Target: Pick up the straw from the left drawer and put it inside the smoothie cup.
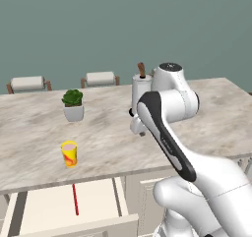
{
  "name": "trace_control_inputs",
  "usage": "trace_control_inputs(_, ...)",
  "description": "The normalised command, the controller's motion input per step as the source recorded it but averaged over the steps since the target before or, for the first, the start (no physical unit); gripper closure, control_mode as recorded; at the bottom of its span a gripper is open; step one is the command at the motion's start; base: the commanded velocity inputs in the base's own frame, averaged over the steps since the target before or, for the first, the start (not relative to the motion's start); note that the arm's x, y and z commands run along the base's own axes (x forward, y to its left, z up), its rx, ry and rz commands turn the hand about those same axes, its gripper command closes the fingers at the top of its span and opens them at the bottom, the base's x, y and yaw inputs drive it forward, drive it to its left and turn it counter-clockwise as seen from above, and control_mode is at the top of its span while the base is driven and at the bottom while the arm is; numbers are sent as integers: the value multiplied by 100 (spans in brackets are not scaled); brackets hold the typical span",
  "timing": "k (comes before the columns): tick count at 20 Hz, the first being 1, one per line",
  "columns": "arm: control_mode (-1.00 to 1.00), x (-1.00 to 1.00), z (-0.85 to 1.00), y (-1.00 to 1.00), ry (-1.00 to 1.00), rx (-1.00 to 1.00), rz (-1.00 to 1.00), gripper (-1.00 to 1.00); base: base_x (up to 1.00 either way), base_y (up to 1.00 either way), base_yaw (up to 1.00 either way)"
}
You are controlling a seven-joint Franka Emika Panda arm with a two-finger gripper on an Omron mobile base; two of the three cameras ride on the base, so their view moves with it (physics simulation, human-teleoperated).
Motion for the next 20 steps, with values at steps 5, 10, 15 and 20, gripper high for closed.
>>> trace_control_inputs(5,100,-1,0,0,0,0,0,-100,-18,-12,1)
trace_control_inputs(10,100,0,0,0,0,0,0,-100,-30,-32,10)
trace_control_inputs(15,100,0,0,0,0,0,0,-100,-16,-26,19)
trace_control_inputs(20,100,0,0,0,0,0,0,-100,0,-24,33)
